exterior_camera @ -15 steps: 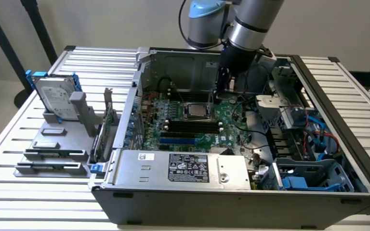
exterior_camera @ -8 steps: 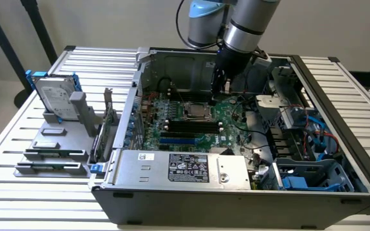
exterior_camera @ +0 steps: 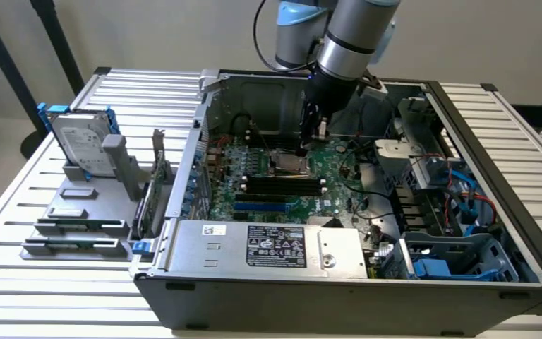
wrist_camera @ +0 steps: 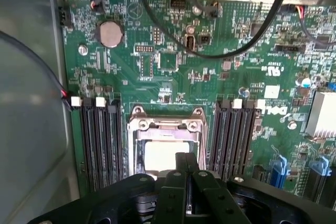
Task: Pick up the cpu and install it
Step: 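Close the cpu cover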
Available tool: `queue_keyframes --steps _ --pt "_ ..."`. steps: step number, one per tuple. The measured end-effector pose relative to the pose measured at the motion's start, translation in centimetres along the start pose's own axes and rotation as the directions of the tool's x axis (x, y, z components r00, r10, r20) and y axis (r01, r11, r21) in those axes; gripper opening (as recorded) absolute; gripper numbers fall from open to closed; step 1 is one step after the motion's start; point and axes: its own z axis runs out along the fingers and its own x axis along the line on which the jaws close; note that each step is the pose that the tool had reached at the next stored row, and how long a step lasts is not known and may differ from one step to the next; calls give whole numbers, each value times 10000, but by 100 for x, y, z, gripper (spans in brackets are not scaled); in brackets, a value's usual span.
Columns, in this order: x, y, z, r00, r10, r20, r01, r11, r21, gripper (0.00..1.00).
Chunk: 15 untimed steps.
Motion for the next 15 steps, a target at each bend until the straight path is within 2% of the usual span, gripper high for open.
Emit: queue_keyframes --steps 7,11,15 --pt "1 -229 65 10000 -36 -90 37 9999 154 11" --pt "2 -376 103 9999 -52 -158 57 9995 296 11" --pt "3 -406 118 9997 -70 -224 80 9990 450 11"
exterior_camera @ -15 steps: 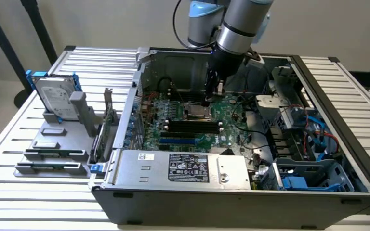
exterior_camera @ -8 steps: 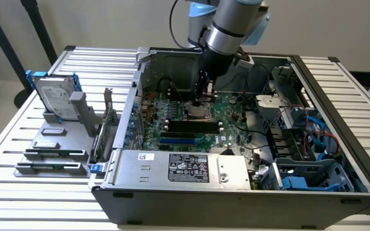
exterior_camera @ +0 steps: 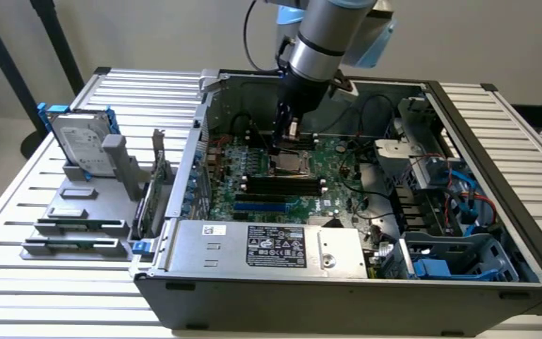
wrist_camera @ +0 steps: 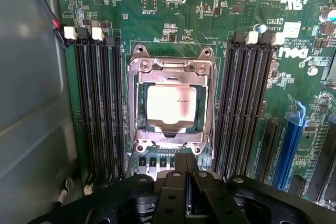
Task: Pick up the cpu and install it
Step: 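Close the cpu cover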
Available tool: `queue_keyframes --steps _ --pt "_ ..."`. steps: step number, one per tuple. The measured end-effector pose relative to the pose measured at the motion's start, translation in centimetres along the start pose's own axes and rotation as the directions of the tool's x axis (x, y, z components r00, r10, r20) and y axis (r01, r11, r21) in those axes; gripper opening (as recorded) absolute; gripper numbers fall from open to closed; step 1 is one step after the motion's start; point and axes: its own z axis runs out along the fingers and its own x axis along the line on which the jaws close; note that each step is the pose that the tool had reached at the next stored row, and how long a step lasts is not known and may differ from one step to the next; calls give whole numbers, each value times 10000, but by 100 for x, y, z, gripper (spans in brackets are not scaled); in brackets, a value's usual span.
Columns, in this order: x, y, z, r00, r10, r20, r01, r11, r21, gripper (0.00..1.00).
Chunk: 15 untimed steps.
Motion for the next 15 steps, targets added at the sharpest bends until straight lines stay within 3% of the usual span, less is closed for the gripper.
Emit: queue_keyframes --steps 3,9,15 --pt "0 3 12 9999 -25 -100 25 10000 36 11" --pt "1 19 53 9995 -72 -298 73 10000 47 11" --pt "1 45 119 9992 30 -389 -27 10000 64 11"
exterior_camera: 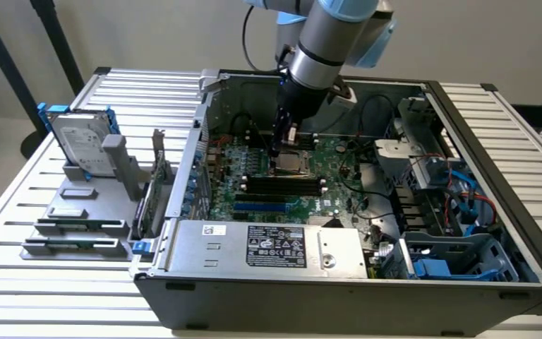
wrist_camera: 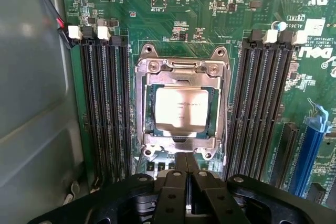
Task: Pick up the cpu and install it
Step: 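Close the cpu cover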
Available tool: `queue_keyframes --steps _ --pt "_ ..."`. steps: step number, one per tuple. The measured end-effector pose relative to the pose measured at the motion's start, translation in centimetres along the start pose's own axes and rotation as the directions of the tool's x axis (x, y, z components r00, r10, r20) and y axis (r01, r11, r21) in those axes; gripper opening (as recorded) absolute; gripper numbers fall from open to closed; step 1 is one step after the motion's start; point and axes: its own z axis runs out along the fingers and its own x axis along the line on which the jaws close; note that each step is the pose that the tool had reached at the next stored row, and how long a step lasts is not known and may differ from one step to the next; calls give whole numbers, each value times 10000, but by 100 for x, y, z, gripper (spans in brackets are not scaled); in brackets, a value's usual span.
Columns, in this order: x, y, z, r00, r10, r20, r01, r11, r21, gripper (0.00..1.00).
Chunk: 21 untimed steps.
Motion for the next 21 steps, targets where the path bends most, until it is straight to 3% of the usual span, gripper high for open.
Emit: queue_keyframes --steps 10,17,21 --pt "-3 27 98 9994 327 -110 -326 9994 97 11" --pt "-4 46 168 9991 381 -184 -379 9992 114 11" --pt "-8 53 196 9989 399 -259 -396 9991 127 11"
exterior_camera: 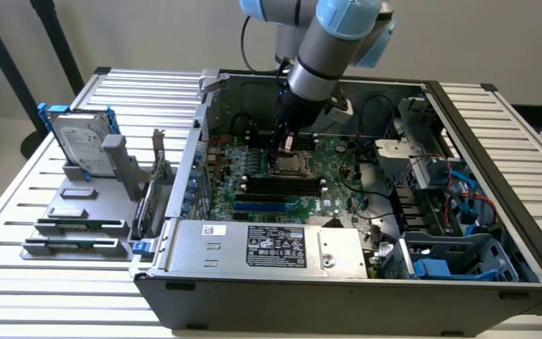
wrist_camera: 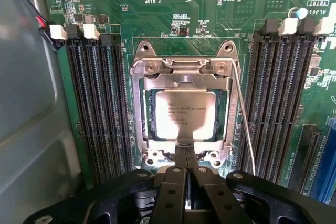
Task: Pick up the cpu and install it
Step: 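Close the cpu cover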
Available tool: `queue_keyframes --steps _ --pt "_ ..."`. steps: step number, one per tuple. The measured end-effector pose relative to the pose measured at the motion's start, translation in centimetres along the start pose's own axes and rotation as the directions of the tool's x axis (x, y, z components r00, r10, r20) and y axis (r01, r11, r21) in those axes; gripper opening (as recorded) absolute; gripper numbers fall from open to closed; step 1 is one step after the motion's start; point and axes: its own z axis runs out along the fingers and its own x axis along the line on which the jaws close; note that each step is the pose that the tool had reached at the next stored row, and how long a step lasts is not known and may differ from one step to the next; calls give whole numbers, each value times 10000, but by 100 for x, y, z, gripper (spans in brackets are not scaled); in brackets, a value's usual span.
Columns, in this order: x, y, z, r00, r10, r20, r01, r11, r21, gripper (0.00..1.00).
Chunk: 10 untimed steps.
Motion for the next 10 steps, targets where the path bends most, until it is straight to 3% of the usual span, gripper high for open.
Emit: queue_keyframes --steps 4,7,10 --pt "-4 5 13 9999 18 -158 -17 10000 24 11" --pt "-25 1 -7 9997 61 -223 -58 9999 134 11" --pt "-61 -13 -58 9996 91 -251 -85 9997 237 11"
